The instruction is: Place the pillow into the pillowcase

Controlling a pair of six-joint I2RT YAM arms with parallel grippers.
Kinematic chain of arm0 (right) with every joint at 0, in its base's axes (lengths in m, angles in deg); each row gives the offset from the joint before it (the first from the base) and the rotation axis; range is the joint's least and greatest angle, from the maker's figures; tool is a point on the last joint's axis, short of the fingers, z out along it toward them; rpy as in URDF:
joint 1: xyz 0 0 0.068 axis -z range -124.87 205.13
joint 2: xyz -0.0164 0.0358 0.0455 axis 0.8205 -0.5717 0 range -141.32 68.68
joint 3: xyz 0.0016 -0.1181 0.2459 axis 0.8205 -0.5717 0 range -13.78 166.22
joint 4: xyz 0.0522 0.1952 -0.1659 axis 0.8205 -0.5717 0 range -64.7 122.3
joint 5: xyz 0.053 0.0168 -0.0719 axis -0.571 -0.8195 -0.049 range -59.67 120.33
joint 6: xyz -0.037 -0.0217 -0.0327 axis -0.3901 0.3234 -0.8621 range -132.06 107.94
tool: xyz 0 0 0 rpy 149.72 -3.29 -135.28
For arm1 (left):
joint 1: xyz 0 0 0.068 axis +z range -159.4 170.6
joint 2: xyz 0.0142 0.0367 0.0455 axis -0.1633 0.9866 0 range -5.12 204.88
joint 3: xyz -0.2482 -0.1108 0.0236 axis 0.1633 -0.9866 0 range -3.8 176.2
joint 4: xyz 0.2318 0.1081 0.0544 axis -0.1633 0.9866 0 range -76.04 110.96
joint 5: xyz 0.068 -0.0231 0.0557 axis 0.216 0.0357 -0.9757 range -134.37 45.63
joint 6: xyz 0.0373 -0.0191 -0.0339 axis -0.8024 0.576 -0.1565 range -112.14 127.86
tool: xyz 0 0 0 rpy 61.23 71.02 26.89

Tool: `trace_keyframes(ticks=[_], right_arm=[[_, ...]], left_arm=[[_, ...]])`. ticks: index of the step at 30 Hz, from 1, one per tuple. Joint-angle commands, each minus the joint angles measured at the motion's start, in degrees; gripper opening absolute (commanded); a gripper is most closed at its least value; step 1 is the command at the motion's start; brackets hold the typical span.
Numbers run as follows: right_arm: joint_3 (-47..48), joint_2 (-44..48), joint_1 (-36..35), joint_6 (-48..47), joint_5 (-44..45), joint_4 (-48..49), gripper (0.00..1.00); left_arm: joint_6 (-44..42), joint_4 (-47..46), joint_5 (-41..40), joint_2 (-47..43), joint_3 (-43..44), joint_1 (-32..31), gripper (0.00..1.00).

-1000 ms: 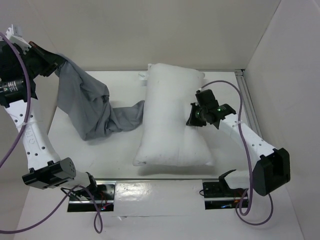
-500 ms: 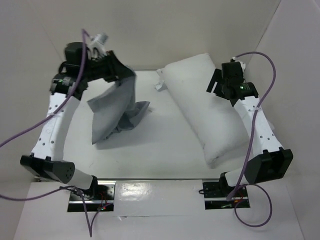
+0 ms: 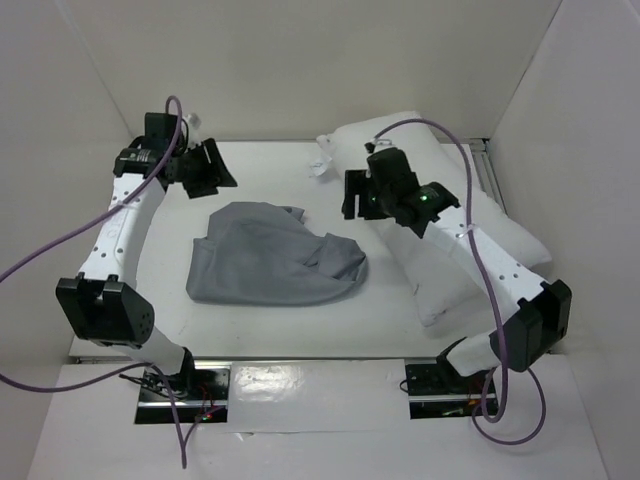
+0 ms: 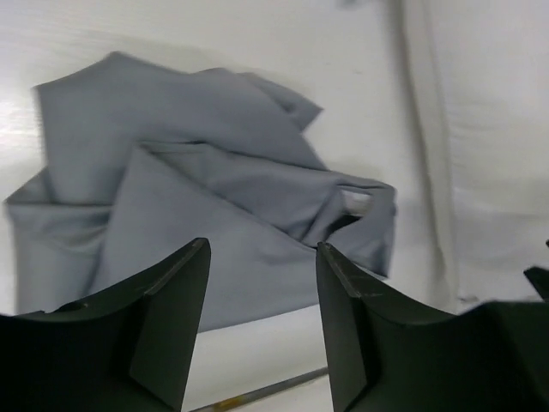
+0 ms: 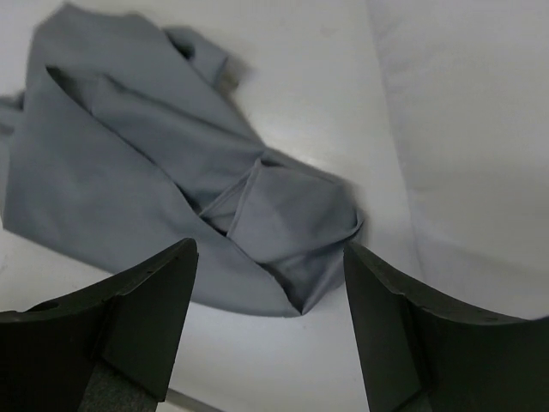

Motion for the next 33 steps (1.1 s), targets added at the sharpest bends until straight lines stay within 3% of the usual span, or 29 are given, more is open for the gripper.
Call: trace_keyframes(ticks=[1,6,15,20,22,25,26,27,28,29,31,33], right_arm=[[-3.6,-2.5,-3.8,1.2,-1.3,2.8,0.76],[-4.3,-8.9,-9.0,2.4,1.1,1.6,0.81],[-0.6,-20.1,-10.4,4.4,6.7,0.2,0.93],[1.7,-26.9,-10.4,4.4,8.8,0.2,0.93],[2.2,-28.0,-9.9,4.4,8.8,0.9,0.83],[2.2,-28.6,-9.9,4.4,8.1,2.3,0.68],[2.2,-29.1,-9.9,4.4,7.6,2.3,0.63],[2.8,-29.1,-9.9,4.4,7.6,2.3,0.53],[3.3,-29.1,-9.9,4.4,7.6,2.3,0.31],[3.3,-29.1,-9.9,4.4,7.6,2.3,0.19],[5.0,-29.1,-9.9,3.8,8.1,1.6,0.03],[5.8,-27.4,-9.9,3.8,9.4,1.1,0.0]], left_arm=[[-1.1,0.7,-6.5,-1.8,-4.3,1.4,0.66],[-0.4,-0.4,-10.4,2.4,-10.5,0.8,0.66],[0.1,-3.7,-19.5,11.1,-11.2,-0.5,0.8],[-1.2,-3.8,-16.1,17.0,-9.8,-1.0,0.78],[-1.2,-4.7,-14.3,17.0,-10.6,-1.0,0.6],[-0.7,-5.4,-11.7,17.0,-11.7,-0.5,0.19],[-0.7,-5.4,-11.1,17.0,-11.7,-0.5,0.12],[-0.7,-5.4,-11.1,17.0,-11.7,-0.5,0.07],[-1.2,-5.4,-11.1,17.0,-11.1,-0.5,0.03],[-1.2,-4.9,-10.6,17.0,-11.1,0.1,0.0],[-1.2,-4.4,-10.1,16.5,-10.0,0.8,0.0],[-1.2,-3.8,-10.1,14.5,-8.7,0.8,0.0]])
